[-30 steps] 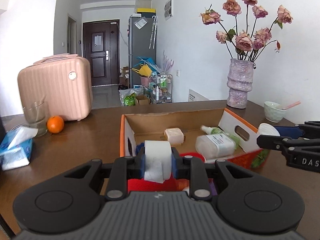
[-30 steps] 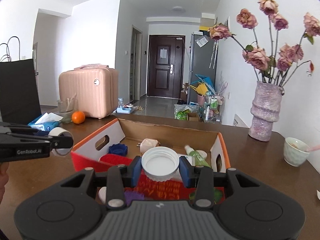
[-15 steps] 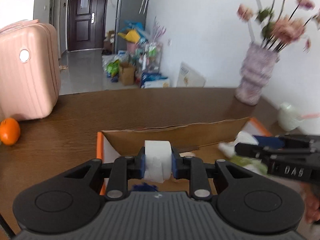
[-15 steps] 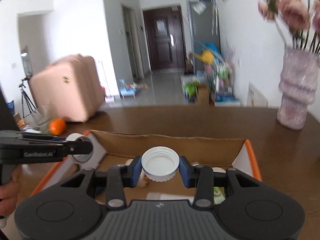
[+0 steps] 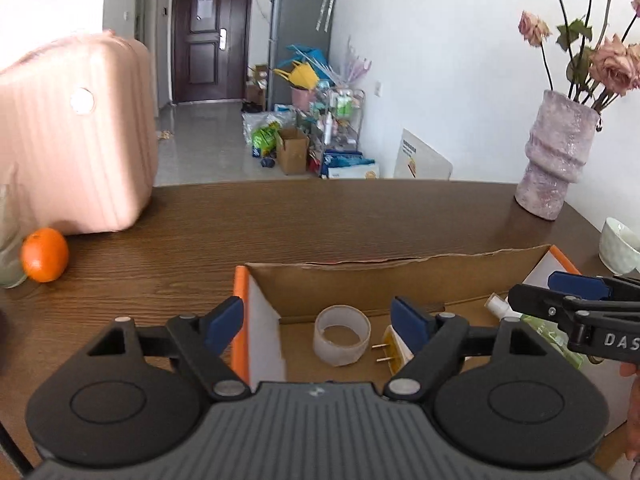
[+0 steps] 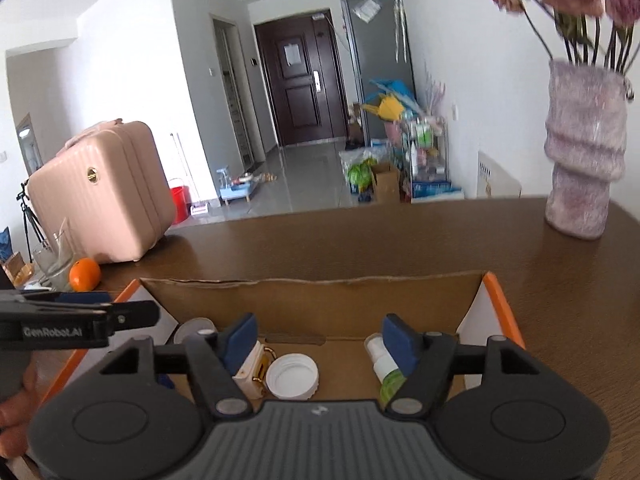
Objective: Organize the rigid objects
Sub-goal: 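Withdraw both open tools from the box toward the remaining caps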
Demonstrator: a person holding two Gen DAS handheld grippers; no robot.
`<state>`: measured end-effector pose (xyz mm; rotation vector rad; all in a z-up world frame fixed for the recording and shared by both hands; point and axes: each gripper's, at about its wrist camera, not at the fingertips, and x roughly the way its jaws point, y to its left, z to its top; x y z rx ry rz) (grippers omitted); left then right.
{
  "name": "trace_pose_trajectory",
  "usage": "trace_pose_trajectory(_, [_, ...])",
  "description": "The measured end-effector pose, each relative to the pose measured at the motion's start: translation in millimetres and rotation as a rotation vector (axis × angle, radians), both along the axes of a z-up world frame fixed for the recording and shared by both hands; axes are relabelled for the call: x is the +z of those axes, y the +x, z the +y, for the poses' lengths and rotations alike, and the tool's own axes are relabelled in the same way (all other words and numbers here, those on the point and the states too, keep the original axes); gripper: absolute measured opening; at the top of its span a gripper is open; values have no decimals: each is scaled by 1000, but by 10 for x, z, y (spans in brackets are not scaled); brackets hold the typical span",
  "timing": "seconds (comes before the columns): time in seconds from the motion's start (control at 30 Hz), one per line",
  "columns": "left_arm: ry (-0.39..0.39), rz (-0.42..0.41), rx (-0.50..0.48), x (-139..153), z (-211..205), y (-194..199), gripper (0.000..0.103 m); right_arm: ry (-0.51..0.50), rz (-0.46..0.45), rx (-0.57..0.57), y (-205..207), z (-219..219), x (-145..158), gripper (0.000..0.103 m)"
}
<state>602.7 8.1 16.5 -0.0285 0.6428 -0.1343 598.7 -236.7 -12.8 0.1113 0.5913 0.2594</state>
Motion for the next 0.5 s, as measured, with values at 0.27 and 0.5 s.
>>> trace_pose_trajectory(0.27, [72, -147, -55, 468, -11, -851, 87, -104, -116, 12, -598, 66, 323, 74])
trace_pose_trajectory(0.5, [-24, -253, -175, 789, -36, -1929, 97, -182, -240, 41, -1648, -12, 675, 85])
